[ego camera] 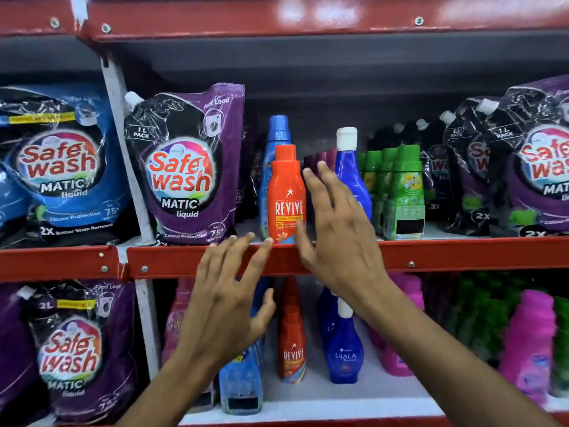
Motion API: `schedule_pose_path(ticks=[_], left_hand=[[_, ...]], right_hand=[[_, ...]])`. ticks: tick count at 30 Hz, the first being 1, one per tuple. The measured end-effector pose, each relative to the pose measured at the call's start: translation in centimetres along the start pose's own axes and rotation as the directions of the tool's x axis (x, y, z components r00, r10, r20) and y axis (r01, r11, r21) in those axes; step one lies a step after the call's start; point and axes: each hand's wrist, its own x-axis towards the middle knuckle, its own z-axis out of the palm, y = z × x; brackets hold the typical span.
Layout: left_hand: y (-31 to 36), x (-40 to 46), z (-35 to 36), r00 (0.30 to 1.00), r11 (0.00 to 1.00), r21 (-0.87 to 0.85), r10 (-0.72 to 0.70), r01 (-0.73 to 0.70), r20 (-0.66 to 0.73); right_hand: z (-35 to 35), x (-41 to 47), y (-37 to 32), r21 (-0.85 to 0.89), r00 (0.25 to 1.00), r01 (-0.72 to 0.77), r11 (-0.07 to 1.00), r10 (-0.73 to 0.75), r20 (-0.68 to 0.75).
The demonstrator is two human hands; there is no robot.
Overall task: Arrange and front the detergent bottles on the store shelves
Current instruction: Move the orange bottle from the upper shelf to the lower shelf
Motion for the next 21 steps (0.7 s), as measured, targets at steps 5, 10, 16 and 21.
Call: schedule_pose_path(ticks=[5,10,16,21], left_hand=[[-0.6,-0.8,1.6,0.999,0.998,0.051,0.045,-0.045,0.012],[-0.8,-1.1,2.2,0.999,0.996,0.074,0.053,-0.053,0.003],[-0.8,-1.2,2.8,0.999,0.996,0.081,0.044,-0.041,-0.029],[-0.7,-1.2,2.9,0.998,0.997,0.069,0.044,-0.041,-0.04]], right_hand=[[1.2,2.2,-1.9,0.067,0.985,-0.153,0.986,0.147,0.089],[1.6,3.0,-2.5,0.021,0.973,-0.227,0.974,0.226,0.045],[2.2,3.3,-2.2,0.04,0.964,-0.263,0.964,0.261,0.057],[2.2,3.5,-1.7,0.098,0.958,-0.285,0.953,0.282,0.043]])
